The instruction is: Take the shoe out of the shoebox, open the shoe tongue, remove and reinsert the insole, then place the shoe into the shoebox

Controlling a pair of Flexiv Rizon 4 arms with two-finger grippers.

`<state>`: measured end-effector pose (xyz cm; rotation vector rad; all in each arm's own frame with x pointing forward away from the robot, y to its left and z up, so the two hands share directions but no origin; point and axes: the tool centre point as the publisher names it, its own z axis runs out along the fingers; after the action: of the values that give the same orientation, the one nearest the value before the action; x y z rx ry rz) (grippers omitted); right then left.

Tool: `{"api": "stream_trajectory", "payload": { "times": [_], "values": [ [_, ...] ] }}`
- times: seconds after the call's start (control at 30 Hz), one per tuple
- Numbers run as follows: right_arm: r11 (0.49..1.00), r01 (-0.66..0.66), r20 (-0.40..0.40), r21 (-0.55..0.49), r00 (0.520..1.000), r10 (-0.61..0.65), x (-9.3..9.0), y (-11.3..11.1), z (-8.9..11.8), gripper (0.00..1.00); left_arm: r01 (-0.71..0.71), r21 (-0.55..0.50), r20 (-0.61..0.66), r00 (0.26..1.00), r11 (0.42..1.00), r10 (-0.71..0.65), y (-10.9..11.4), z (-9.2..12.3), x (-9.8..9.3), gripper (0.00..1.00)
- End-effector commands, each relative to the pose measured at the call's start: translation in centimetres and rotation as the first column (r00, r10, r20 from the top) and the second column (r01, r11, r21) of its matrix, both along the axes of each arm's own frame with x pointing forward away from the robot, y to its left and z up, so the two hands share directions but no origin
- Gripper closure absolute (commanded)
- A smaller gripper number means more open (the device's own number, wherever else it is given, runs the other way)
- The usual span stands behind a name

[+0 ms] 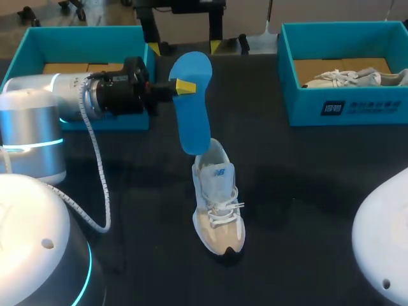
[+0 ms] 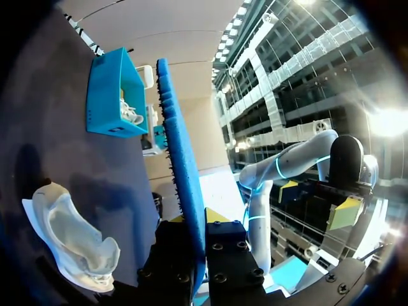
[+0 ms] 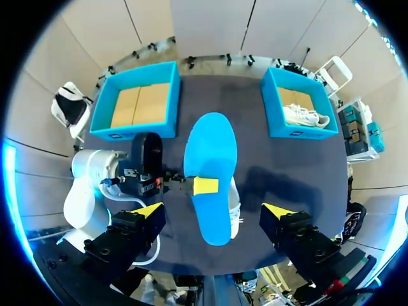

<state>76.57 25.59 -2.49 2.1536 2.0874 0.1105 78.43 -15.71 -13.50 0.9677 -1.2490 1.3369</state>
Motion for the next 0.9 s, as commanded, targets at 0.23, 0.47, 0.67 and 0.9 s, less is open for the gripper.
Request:
{"api": "stream_trajectory", "payload": {
  "times": [0.23,0.47,0.67,0.9],
  "values": [
    [1.000,0.001,0.000,0.001,1.000,-0.001,0.0,-0.1,0.0,0.00,0.000,-0.001,0.001,1.000,1.000,0.000,0.0,-0.1,-0.1,1.00],
    [1.000,0.001,0.000,0.001,1.000,-0.001,0.0,-0.1,0.0,0.00,0.000,-0.001,0.001,1.000,1.000,0.000,0.0,-0.1,-0.1,1.00],
    [0.999,-0.009,0.006,0.030,1.000,0.009,0.0,-0.3,0.0,0.00,0.000,-0.001,0.001,1.000,1.000,0.000,0.0,-0.1,-0.1,1.00],
    [0.987,-0.017,0.053,0.159,0.999,0.009,-0.2,-2.1,0.7,0.00,0.000,-0.001,0.001,1.000,1.000,0.000,0.0,-0.1,-0.1,1.00]
  ]
}}
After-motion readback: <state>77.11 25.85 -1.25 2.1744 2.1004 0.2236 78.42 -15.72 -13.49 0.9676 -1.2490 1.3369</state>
